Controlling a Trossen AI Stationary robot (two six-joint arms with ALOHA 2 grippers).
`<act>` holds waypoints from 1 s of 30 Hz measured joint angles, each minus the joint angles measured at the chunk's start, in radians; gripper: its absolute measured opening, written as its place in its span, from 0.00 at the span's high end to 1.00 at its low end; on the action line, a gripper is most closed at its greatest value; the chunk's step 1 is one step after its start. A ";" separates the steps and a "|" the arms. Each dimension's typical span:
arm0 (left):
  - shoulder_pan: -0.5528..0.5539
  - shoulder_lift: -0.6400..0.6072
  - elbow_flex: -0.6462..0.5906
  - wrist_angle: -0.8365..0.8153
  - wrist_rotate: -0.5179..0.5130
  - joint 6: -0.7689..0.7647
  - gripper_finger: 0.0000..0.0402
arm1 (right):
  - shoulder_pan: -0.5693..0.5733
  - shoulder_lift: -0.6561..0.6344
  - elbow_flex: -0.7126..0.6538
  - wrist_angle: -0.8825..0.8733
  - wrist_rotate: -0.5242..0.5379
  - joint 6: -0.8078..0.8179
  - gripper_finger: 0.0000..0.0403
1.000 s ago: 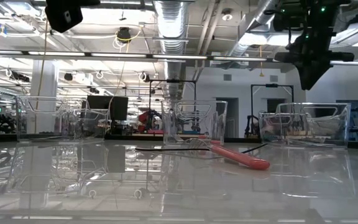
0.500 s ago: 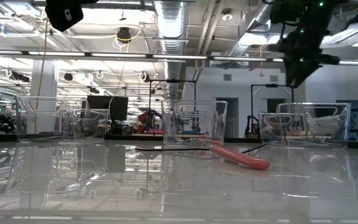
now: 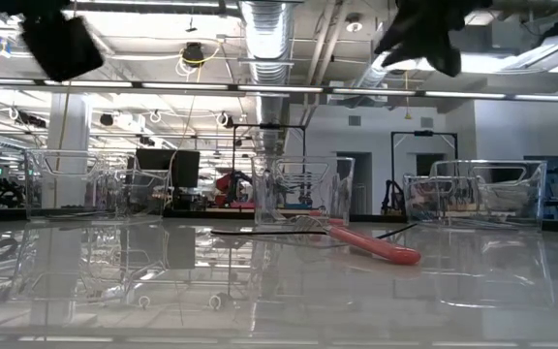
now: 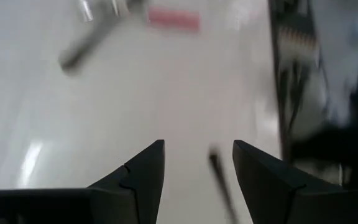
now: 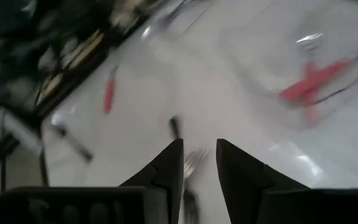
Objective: Sort silverware by color (type)
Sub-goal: Put the left pink fork into the middle transparent bin
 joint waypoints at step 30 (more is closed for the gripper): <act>0.025 0.638 0.039 -0.473 0.124 0.531 0.57 | 0.433 0.393 -0.003 0.217 0.038 0.183 0.71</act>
